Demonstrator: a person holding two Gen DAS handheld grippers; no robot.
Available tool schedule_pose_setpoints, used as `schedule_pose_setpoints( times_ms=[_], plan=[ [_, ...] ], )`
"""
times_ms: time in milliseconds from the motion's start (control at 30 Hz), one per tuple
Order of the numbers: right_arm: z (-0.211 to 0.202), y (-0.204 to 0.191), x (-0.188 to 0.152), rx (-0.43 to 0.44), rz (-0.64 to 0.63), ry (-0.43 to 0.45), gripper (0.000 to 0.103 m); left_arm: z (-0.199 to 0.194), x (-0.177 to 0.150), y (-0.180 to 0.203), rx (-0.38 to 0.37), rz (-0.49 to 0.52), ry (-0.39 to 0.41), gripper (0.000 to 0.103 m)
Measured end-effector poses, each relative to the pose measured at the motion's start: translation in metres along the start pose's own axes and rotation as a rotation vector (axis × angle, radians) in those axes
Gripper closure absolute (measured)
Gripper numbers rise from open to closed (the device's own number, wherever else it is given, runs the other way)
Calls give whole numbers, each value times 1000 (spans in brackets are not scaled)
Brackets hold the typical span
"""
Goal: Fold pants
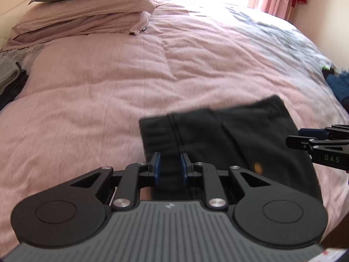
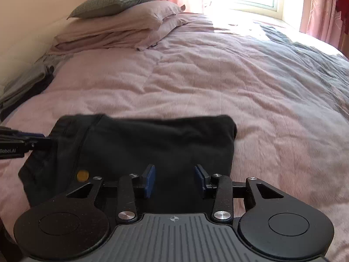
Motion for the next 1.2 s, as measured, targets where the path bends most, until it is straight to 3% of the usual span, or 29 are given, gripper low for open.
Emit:
schedule_pose_setpoints(
  times_ms=[167, 300, 400, 600, 733, 900, 1033, 1200],
  plan=[
    [-35, -12, -35, 25, 25, 8, 66, -37, -31, 8, 0, 11, 2, 86],
    [0, -21, -64, 8, -4, -98, 66, -16, -50, 10, 21, 27, -35, 84],
    [6, -22, -57, 13, -6, -109, 66, -5, -50, 7, 24, 4, -44, 84],
    [-19, -13, -51, 13, 70, -121, 66, -31, -41, 9, 73, 5, -83, 84],
    [-34, -14, -57, 30, 112, -173, 65, -45, -50, 11, 79, -42, -204, 71],
    [-43, -22, -74, 58, 163, -289, 53, -50, -82, 20, 89, -62, -376, 68],
    [-49, -26, -82, 56, 209, -322, 43, -53, -94, 25, 68, -70, -425, 68],
    [-52, -28, -88, 30, 256, -332, 41, -48, -94, 24, 47, -38, -447, 66]
  ],
)
Point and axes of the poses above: each gripper's, at about its wrist camera, not at the fingertips, and z roughly the way its jaws point, y to its right, x to its top, the point moved 10 cm from there along z, roughly the way its jaws point, and after that the axes turned 5 degrees about -y, right-handed, at the moved point
